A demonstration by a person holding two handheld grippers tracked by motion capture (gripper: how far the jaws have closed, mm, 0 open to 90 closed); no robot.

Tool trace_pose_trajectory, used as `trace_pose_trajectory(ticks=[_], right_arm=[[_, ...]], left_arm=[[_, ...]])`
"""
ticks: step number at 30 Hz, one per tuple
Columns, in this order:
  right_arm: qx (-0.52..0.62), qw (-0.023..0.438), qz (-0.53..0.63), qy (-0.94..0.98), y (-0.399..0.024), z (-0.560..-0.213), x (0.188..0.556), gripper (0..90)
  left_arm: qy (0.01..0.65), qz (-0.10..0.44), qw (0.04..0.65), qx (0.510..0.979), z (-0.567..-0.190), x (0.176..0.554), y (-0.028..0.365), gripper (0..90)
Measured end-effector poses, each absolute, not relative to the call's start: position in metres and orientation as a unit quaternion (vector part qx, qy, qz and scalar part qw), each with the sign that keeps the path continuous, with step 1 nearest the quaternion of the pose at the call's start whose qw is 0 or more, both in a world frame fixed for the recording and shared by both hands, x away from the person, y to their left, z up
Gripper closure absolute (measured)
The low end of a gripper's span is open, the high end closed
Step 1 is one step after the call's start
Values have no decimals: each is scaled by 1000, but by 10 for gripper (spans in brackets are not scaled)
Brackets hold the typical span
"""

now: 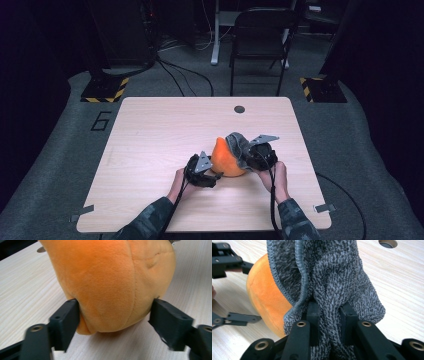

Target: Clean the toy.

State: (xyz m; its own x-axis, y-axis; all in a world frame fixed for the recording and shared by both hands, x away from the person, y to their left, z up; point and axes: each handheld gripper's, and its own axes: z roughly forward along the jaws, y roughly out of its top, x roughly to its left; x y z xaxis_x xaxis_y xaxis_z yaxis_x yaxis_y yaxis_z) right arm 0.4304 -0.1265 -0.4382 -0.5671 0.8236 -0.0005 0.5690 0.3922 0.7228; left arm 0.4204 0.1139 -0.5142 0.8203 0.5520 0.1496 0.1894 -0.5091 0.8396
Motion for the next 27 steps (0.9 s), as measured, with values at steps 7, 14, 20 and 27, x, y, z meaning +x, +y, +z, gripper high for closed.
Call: trace_pose_trajectory(ticks=[7,14,20,27], right_arm=[[428,182,358,810,-128,-438,430,738],[429,190,381,797,-138,-430,428,737],[465,222,363,776,-166,-427,430,736],[513,212,333,762,-194,-446,443,736]], left_arm=[[224,208,449,840,-517,420,113,553],[234,204,457,833,-516,420,115,645],[236,201,460,832,-517,420,116,665],[241,195,467,828,-517,421,118,665]])
